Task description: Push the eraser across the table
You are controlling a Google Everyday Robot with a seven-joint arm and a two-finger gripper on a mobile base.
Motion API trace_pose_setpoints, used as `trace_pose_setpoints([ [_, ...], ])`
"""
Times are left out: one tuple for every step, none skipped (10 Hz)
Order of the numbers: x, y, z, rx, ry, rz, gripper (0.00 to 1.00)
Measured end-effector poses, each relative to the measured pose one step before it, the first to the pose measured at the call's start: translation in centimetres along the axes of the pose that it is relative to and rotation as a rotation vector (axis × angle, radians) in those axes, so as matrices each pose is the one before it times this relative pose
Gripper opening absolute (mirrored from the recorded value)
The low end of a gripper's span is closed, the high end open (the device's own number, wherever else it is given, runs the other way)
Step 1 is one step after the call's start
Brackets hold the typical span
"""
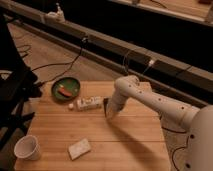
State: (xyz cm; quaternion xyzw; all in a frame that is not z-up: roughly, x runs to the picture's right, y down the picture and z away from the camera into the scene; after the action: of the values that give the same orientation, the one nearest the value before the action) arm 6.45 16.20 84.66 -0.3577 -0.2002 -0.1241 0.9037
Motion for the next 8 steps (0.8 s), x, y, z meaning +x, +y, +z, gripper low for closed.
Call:
trace_pose_setpoints([
  [2.466, 1.485, -1.113, -0.03593, 0.05922, 0.02693, 0.0],
  [1.644, 0.399, -0.62, -0.00953, 0.04349, 0.01764, 0.0],
  [1.887, -0.266, -0.517, 0.00283, 0.05302, 0.02454, 0.0],
  [1.774, -1.185, 0.001, 0.02094, 0.04675, 0.03632, 0.0],
  [0.778, -1.163, 0.187, 0.02614, 0.02004, 0.02364, 0.0],
  [0.364, -1.313, 0.388, 0.03201, 0.01045, 0.02312, 0.0],
  [-0.02, -1.482, 0.631, 0.04126, 0.00028, 0.02386, 0.0],
  [-0.101, -0.848, 0.654, 0.02715, -0.00433, 0.0188, 0.0],
])
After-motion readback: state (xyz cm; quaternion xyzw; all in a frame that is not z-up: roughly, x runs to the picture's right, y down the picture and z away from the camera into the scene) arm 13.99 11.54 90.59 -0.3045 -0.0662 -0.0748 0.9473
